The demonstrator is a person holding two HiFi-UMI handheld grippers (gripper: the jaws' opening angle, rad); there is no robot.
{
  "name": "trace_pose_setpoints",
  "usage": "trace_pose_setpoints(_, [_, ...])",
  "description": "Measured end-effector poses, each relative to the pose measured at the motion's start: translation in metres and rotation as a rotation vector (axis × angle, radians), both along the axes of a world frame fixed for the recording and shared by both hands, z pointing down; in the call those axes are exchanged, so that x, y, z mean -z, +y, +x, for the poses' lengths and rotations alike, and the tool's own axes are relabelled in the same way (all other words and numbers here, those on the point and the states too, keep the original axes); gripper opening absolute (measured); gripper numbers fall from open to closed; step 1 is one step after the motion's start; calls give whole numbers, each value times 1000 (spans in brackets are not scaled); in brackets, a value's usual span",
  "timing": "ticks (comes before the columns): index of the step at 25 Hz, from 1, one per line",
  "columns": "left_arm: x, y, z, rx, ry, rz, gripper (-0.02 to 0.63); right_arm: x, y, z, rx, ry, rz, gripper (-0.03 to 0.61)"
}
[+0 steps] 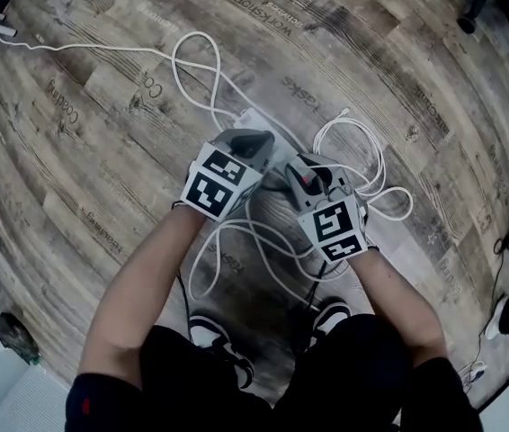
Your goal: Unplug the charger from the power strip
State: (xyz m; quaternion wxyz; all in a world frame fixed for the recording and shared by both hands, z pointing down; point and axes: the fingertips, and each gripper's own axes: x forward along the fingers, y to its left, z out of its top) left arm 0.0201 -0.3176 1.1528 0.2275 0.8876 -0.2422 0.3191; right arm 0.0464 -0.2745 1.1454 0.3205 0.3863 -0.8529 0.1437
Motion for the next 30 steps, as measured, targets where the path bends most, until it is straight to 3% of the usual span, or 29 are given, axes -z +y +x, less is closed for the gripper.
trace_pose_setpoints(5, [0,4,-4,29,23,-35,18,41,-14,-11,-10,-72,43,104])
trace_pose_setpoints(9, [36,-6,-14,110,65,59,18,83,-14,-4,-31,-140,54,104])
trace_pose_setpoints(12, [99,-10,-31,181,115,121,18,133,-2,10,-18,-187,57,104])
trace_pose_setpoints(15, [169,-1,-46,143,106,200,18,189,5,29,-20,-260,39,104])
trace_pose_setpoints(19, [261,9,-61,132,99,276,18,265,6,59,-141,-415,-6,104])
trace_pose_setpoints(22, [335,25,-67,148,102,314,18,320,24,71,-195,-440,-15,104])
trace_pose_setpoints(27, [461,52,-80,168,131,324,18,419,53,85,-288,-486,-53,104])
trace_pose_setpoints(30, [538,70,-93,231,147,311,18,487,75,91,-319,-525,-67,104])
